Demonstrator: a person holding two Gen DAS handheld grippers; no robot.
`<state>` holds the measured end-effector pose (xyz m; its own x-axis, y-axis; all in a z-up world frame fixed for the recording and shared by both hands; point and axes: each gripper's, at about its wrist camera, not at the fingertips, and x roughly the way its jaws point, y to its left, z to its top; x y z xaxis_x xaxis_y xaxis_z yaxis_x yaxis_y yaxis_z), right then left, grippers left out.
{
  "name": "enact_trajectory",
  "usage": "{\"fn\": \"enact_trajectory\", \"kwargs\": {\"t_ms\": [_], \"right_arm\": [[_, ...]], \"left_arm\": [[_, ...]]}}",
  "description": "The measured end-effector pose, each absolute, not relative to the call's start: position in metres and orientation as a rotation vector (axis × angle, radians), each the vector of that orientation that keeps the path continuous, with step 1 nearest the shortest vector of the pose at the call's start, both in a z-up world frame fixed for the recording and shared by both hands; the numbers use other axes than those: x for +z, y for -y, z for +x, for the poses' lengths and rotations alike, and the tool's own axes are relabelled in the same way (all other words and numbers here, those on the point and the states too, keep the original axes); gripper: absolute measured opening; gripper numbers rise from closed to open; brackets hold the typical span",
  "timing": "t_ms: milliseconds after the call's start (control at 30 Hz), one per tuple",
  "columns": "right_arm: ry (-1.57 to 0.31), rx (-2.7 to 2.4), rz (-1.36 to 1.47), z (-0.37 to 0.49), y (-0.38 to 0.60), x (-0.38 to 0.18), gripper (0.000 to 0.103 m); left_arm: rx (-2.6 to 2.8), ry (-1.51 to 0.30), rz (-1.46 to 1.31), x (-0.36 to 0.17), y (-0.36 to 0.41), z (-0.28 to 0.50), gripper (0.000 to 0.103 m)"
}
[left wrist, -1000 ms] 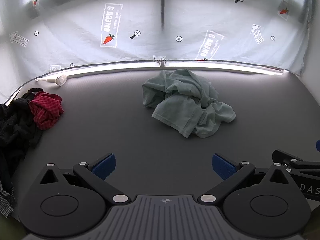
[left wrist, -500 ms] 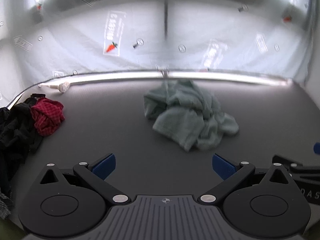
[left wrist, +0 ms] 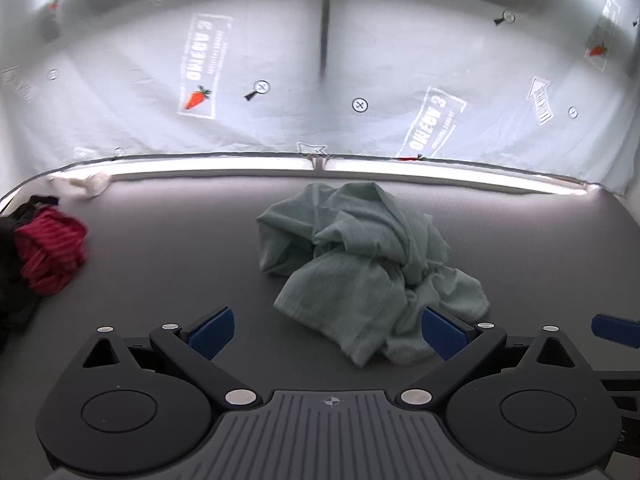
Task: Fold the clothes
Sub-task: 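Move both grippers toward the crumpled pale green garment, then grasp the green garment with the left gripper while the right gripper grasps another edge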
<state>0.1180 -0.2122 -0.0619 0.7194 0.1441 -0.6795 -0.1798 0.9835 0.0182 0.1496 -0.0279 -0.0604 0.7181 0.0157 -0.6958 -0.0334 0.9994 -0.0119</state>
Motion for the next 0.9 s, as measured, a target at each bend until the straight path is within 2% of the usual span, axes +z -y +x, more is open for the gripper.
{"fn": "enact_trajectory", "kwargs": {"t_ms": [133,300,333,367,400,433,500,600,733,800,900], "right_arm": [[-0.764,0.137,-0.027,0.164,0.207,-0.09,0.09],[-0.773,0.096,0.002,0.203,0.201,-0.125,0.089],[-0.776,0.087,0.003,0.209,0.2,-0.132,0.089],[-0.783,0.079,0.008,0.213,0.2,-0.139,0.086],[-0.791,0.071,0.015,0.217,0.2,-0.145,0.083],[-0.8,0.063,0.023,0.22,0.201,-0.15,0.082],[-0.813,0.052,0.038,0.224,0.203,-0.159,0.07],[-0.831,0.043,0.056,0.227,0.209,-0.17,0.065],[-0.856,0.027,0.077,0.227,0.214,-0.181,0.06],[-0.862,0.026,0.093,0.228,0.216,-0.185,0.048],[-0.875,0.043,0.1,0.234,0.212,-0.185,0.029]], "left_arm": [[-0.008,-0.801,-0.032,-0.093,0.034,0.213,0.096],[-0.034,-0.828,-0.02,-0.131,0.038,0.268,0.094],[-0.033,-0.836,-0.021,-0.135,0.038,0.272,0.089],[-0.028,-0.853,-0.032,-0.141,0.038,0.278,0.077],[-0.023,-0.875,-0.045,-0.147,0.038,0.284,0.07],[-0.018,-0.904,-0.072,-0.155,0.037,0.29,0.067],[-0.017,-0.924,-0.105,-0.165,0.036,0.294,0.067],[-0.024,-0.914,-0.089,-0.17,0.039,0.294,0.063],[-0.073,-0.927,-0.109,-0.171,0.039,0.298,0.052],[-0.084,-0.934,-0.105,-0.171,0.04,0.301,0.047],[-0.115,-0.939,-0.109,-0.169,0.039,0.301,0.031]]}}
